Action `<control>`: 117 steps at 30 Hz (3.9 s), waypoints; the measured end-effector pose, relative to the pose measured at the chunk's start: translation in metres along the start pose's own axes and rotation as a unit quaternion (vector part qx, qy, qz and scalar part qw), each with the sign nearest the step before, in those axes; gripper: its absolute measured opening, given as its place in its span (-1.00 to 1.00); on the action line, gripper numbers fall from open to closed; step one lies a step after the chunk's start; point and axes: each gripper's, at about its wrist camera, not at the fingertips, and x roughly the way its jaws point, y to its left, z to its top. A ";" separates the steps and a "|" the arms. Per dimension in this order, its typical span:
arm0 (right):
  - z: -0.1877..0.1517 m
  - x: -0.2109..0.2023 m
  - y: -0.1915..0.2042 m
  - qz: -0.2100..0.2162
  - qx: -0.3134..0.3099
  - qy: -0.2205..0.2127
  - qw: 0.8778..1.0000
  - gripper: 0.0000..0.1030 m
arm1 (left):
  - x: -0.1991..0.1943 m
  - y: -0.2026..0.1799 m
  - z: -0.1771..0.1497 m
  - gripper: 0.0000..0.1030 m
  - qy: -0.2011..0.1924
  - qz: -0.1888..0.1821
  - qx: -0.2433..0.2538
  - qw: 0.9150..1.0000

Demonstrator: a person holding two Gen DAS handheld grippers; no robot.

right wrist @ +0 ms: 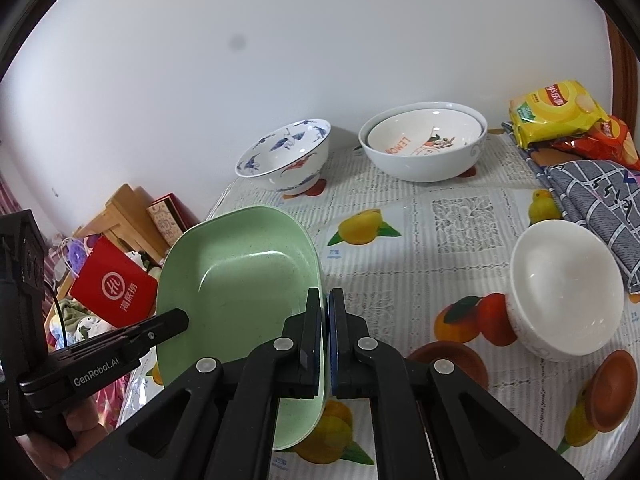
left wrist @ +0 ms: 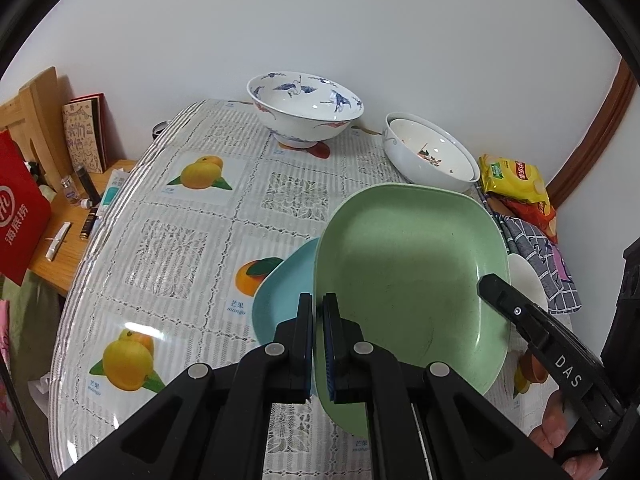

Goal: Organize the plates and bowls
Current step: 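Carry the green plate with both grippers and lower it onto the blue plate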

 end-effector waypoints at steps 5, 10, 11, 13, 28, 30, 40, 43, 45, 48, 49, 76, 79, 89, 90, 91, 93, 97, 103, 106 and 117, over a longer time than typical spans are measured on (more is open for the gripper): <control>-0.002 0.006 0.003 0.000 -0.003 0.004 1.000 -0.92 | 0.005 0.006 -0.005 -0.89 0.006 -0.001 -0.004 1.000; -0.004 0.015 0.005 -0.001 -0.005 0.013 1.000 -0.91 | 0.011 0.014 -0.008 -0.89 0.013 0.002 -0.012 1.000; -0.005 0.018 0.007 -0.002 -0.006 0.013 1.000 -0.92 | 0.011 0.015 -0.009 -0.89 0.014 0.004 -0.013 1.000; -0.006 0.024 0.010 -0.006 -0.008 0.013 1.000 -0.91 | 0.014 0.018 -0.011 -0.89 0.017 0.006 -0.017 1.000; -0.009 0.043 0.021 -0.033 -0.032 -0.011 0.999 -0.85 | 0.038 0.034 -0.017 -0.89 0.036 -0.017 -0.054 0.998; -0.009 0.047 0.018 -0.035 -0.028 -0.010 0.999 -0.83 | 0.042 0.034 -0.018 -0.89 0.039 -0.018 -0.056 0.998; -0.011 0.064 0.014 -0.049 -0.019 0.015 0.999 -0.77 | 0.054 0.036 -0.021 -0.89 0.043 -0.013 -0.064 0.997; -0.012 0.065 0.015 -0.050 -0.021 0.021 0.998 -0.69 | 0.054 0.035 -0.021 -0.88 0.039 -0.006 -0.063 0.997; -0.012 0.061 0.015 -0.044 -0.019 0.023 0.999 -0.59 | 0.054 0.033 -0.022 -0.89 0.036 0.001 -0.062 0.997; -0.010 0.050 0.014 -0.034 -0.025 0.027 0.999 -0.29 | 0.053 0.034 -0.021 -0.89 0.035 0.002 -0.063 0.997; -0.010 0.046 0.014 -0.034 -0.028 0.029 0.999 -0.25 | 0.053 0.034 -0.022 -0.89 0.035 0.004 -0.064 0.997; -0.018 0.051 0.009 -0.050 -0.044 0.077 0.995 -0.87 | 0.049 0.028 -0.029 -0.83 0.034 0.011 -0.058 0.998; -0.015 0.049 0.009 -0.049 -0.040 0.063 0.996 -0.88 | 0.047 0.027 -0.029 -0.82 0.034 0.008 -0.056 0.998; -0.016 0.059 0.009 -0.058 -0.035 0.053 0.996 -0.89 | 0.047 0.027 -0.032 -0.77 0.036 0.007 -0.055 0.998; -0.016 0.060 0.008 -0.059 -0.035 0.052 0.996 -0.88 | 0.047 0.027 -0.032 -0.76 0.036 0.007 -0.055 0.998; -0.016 0.062 0.008 -0.059 -0.034 0.051 0.996 -0.88 | 0.046 0.026 -0.032 -0.75 0.036 0.006 -0.054 0.998; -0.017 0.065 0.007 -0.063 -0.032 0.053 0.996 -0.87 | 0.046 0.026 -0.033 -0.74 0.036 0.004 -0.053 0.998; -0.018 0.069 0.006 -0.068 -0.029 0.047 0.996 -0.84 | 0.045 0.025 -0.033 -0.72 0.036 0.002 -0.048 0.998; -0.017 0.071 0.006 -0.072 -0.026 0.035 0.996 -0.81 | 0.044 0.022 -0.033 -0.69 0.039 -0.004 -0.037 0.999; -0.017 0.071 0.006 -0.072 -0.024 0.027 0.997 -0.78 | 0.044 0.020 -0.035 -0.69 0.040 -0.002 -0.028 0.999; -0.018 0.076 0.006 -0.060 -0.018 0.029 0.998 -0.71 | 0.037 0.017 -0.038 -0.63 0.048 -0.001 -0.007 0.999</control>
